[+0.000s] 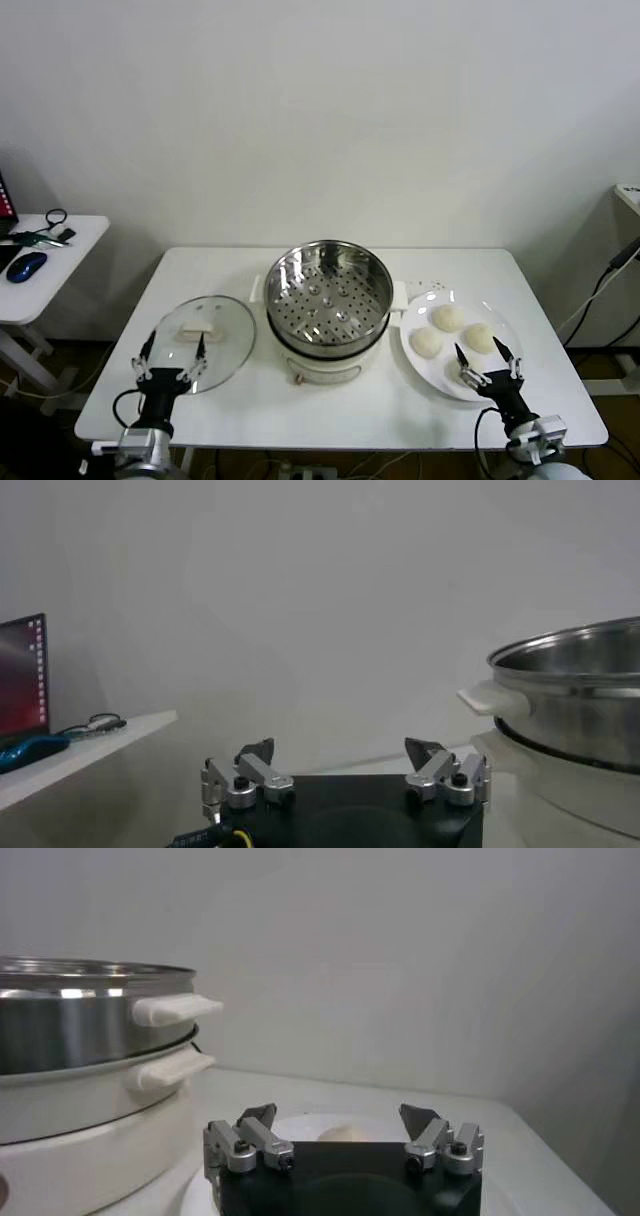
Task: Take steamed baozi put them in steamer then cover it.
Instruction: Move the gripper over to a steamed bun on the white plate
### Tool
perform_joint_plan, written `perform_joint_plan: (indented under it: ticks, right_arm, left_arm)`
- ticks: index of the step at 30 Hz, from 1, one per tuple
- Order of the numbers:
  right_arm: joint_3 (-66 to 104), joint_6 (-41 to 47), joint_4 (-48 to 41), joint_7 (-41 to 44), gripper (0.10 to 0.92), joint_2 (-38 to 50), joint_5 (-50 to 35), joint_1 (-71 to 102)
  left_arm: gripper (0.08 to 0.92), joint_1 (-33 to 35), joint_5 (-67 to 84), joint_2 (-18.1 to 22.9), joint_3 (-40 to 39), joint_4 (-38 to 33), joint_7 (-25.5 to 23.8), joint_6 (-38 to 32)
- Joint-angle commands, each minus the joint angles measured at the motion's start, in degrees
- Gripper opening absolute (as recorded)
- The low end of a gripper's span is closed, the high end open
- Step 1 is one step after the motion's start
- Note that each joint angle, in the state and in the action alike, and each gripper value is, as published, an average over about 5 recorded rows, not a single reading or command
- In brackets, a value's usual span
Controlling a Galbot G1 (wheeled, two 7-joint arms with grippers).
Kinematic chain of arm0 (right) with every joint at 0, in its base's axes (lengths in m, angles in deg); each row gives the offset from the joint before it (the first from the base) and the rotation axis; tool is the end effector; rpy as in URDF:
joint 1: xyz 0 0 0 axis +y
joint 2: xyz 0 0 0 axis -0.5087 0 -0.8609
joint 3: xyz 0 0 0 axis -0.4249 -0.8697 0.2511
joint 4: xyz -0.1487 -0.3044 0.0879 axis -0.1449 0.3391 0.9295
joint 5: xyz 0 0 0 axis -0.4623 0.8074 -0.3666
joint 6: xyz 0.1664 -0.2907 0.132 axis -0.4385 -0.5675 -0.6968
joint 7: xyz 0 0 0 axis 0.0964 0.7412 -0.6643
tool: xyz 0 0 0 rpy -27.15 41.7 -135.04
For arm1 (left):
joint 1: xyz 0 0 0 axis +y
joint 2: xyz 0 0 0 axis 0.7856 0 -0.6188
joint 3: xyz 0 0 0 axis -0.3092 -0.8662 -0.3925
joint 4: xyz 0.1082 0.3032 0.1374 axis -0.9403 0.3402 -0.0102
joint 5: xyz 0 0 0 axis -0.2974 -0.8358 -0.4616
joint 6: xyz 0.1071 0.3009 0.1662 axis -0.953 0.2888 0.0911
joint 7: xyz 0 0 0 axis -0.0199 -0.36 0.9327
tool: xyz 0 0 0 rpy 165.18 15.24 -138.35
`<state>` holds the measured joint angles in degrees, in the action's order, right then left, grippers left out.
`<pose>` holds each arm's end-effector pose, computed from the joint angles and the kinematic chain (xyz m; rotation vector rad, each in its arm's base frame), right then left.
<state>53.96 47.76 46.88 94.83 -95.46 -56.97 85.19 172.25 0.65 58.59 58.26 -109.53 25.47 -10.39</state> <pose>0.2109 -0.1585 -0.3716 0.2455 -2.9669 0.1718 0.1756 0.0689 -0.3383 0.1481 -3.0511 -0.3320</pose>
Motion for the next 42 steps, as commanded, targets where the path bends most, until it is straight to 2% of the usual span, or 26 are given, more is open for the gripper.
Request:
perform_joint_plan:
  ticks: [1,8,15,19,23,27,35,42]
  right_arm:
    - [-0.28,2.77,-0.80,4.08,0.823,5.69,2.98,-3.51]
    - [-5.25,11.22,-6.72,17.51,0.823,21.15,8.23,-13.59]
    - [-15.89,12.08,-17.50,31.34,0.823,33.25,11.18,-29.98]
    - [-25.81,11.47,-23.33,40.06,0.823,36.99,13.84,-41.97]
    - [-37.00,9.86,-29.28,48.40,0.823,37.16,18.07,-54.58]
    - [-50.06,9.53,-32.57,52.96,0.823,36.33,18.85,-66.13]
    - [-74.23,10.23,-42.54,55.47,0.823,28.57,16.49,-86.25]
    - [-88.76,9.31,-51.73,56.18,0.823,19.41,15.18,-95.09]
  left_arm:
    - [0.823,0.09,-0.20,-0.24,0.05,-0.23,0.34,0.20]
    - [0.823,-0.03,-0.92,-0.58,-0.02,-0.23,0.14,-0.06]
    - [0.823,0.11,0.54,-0.73,0.27,-0.84,-0.79,0.11]
    - [0.823,0.04,2.29,-0.67,0.31,-0.71,-0.75,0.46]
    - [0.823,0.09,3.41,-0.72,0.57,-0.63,-0.70,0.66]
    - [0.823,-0.05,3.89,-0.92,0.97,-0.46,-0.66,0.88]
    - [0.823,-0.50,7.22,-0.96,1.98,-0.64,-0.60,2.11]
    - [0.823,-0.90,8.48,-0.86,3.84,-0.12,-0.64,2.42]
